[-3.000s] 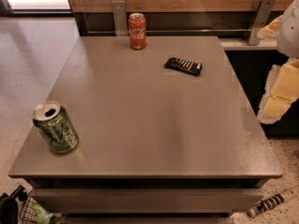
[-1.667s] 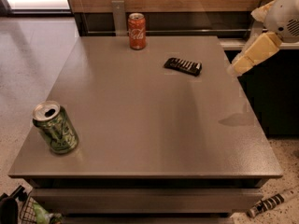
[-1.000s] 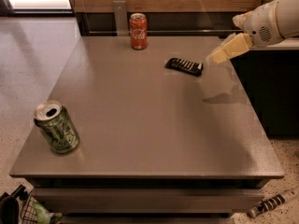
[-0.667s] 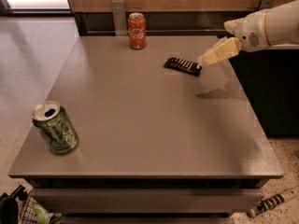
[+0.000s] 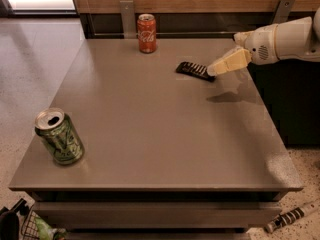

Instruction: Move rxbar chocolate near green can

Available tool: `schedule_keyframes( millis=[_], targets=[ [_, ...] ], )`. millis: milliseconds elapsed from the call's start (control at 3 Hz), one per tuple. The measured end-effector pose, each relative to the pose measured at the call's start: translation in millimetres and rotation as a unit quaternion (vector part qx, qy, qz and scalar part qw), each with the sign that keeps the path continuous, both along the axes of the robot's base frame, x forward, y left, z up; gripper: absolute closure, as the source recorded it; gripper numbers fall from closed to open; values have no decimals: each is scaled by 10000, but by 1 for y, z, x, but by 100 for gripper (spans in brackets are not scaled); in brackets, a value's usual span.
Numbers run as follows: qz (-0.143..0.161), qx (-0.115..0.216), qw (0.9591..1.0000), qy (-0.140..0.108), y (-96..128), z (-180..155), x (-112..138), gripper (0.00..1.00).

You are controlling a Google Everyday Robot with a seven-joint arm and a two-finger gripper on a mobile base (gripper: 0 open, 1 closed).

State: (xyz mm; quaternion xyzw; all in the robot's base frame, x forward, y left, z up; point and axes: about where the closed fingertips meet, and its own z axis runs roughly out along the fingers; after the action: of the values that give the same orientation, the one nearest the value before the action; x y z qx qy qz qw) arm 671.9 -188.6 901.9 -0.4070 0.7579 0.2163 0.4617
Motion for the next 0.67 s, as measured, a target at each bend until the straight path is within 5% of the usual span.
schedule_keyframes(
  millis=[667],
  targets=[
    [218, 435, 9988, 45, 3, -26, 27, 0]
  ],
)
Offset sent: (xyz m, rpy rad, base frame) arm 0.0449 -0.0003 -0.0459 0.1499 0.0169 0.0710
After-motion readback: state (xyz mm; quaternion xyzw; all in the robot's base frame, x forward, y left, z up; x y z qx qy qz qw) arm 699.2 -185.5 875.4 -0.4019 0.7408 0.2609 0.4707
